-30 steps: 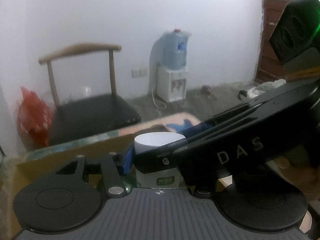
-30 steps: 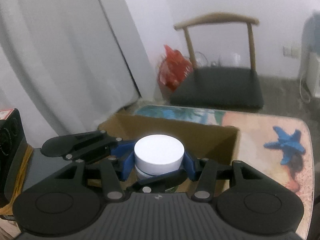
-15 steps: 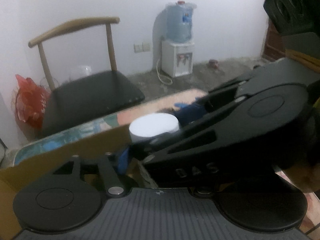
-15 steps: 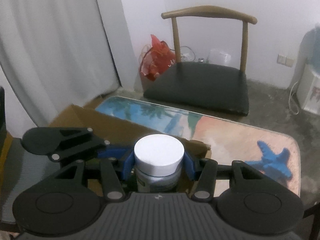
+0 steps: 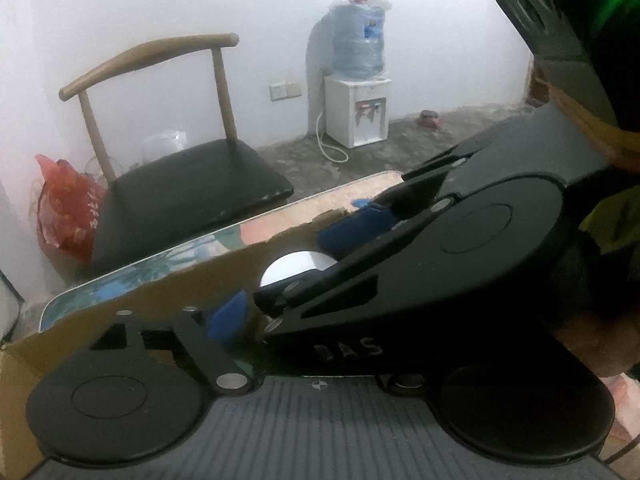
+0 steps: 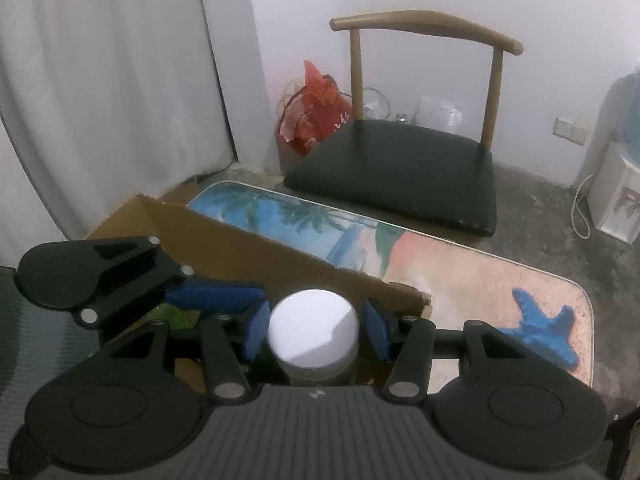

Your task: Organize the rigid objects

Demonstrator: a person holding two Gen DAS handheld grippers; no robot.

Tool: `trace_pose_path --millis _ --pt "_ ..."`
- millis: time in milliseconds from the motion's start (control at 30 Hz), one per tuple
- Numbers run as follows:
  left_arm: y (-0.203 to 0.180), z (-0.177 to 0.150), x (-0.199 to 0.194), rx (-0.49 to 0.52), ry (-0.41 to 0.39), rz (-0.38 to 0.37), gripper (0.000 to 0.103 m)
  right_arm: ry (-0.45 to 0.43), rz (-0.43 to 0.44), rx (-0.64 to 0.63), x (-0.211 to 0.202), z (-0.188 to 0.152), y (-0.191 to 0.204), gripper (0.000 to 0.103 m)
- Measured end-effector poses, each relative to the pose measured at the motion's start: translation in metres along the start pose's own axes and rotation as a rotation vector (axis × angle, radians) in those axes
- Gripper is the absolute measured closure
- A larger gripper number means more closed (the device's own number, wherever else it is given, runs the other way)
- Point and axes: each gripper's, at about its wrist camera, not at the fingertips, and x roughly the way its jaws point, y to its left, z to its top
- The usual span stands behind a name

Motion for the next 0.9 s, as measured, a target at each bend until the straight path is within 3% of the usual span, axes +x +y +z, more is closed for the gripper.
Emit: trace_pose_path --millis 100,300,400,500,667,767,900 --pt "0.002 0.002 -0.009 -0.010 -0.005 0.004 0.001 -0.017 0.017 0.029 -0.011 0.000 -0.002 0.046" --pt "0.014 -0.001 -0.054 -0.077 -0.054 -0.024 0.000 -0.096 0.071 0.153 -0.057 -0.006 -0.009 0.041" --pt "0.029 -0.013 -0.094 -0.127 -0.105 -0.091 0.000 -0.174 0.142 0.238 -0.096 -0.021 -0.011 0.037" --pt "0.038 -0.031 -0.138 -0.155 -0.176 -0.115 0.000 -0.261 0.173 0.278 -0.137 -0.046 -0.005 0.031" --pt "0.042 -0.077 -0.196 -0.146 -0.238 -0.076 0.000 -0.371 0.218 0.326 -0.185 -0.101 0.021 0.026" --pt "0.042 -0.109 -0.209 -0.108 -0.246 -0.072 0.000 -0.385 0.238 0.318 -0.188 -0.131 0.048 0.023" --pt "0.046 -0.154 -0.205 -0.164 -0.211 -0.014 0.000 -0.353 0.248 0.322 -0.168 -0.165 0.087 0.023"
